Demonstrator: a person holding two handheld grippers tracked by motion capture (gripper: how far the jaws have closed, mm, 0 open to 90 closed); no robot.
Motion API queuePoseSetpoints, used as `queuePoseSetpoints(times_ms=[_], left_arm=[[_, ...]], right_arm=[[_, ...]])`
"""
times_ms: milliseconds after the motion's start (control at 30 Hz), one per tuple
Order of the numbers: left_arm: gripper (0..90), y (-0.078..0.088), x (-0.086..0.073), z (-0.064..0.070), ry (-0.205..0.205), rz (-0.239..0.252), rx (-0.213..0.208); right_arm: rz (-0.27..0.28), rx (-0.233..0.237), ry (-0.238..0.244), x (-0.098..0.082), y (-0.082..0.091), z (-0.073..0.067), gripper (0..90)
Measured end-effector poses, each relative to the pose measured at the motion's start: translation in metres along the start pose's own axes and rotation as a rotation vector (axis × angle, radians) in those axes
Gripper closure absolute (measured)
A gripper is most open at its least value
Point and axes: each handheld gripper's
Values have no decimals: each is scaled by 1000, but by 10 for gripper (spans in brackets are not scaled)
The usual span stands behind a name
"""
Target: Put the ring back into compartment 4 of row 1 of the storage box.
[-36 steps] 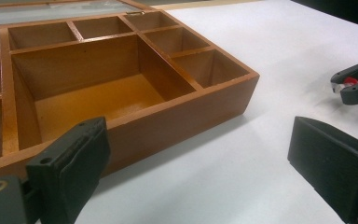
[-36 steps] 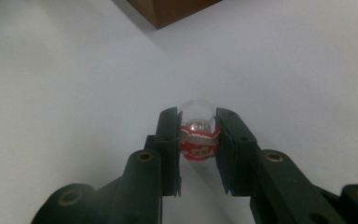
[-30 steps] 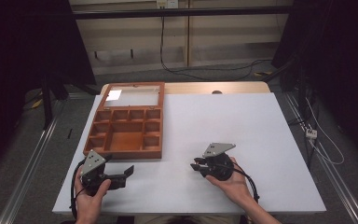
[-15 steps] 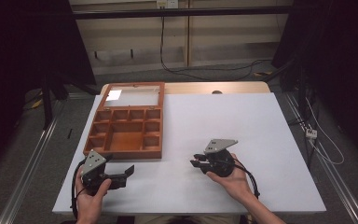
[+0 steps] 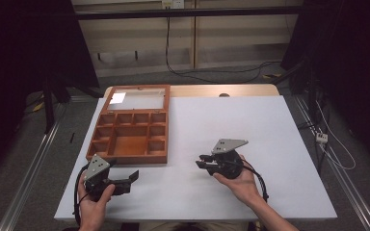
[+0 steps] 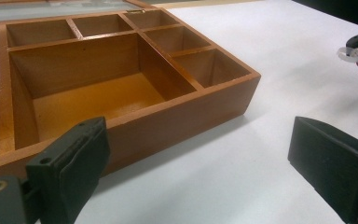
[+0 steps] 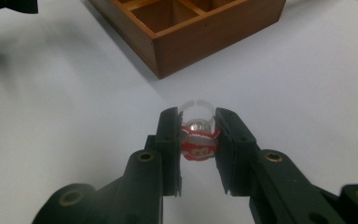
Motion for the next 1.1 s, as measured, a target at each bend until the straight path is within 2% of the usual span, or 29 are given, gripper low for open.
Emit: queuePoseSetpoints(times_ms=[167,400,567,733,1100], left_arm=[[53,0,0,0,-5,-6,1],[53,0,-1,-1,13,-11,-10],[53,1,-1,-1,15,-5,-8],[53,1,-1,0,17,-5,-9],[53,1,0,1,5,-9,-22]], right_arm=[[22,1,7,11,2,2,719],[48,-4,8,22,1,6,719],[86,2,-7,34,3,10,720],[99,10,5,42,1,11,720],[109,5,-8,50,-8,17,720]])
Point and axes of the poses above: each handheld gripper's, and its own axes: y roughly backward along the jaws, x roughly out of its top, z roughly to its right, and after that the axes turned 6 degrees about -x, right-handed
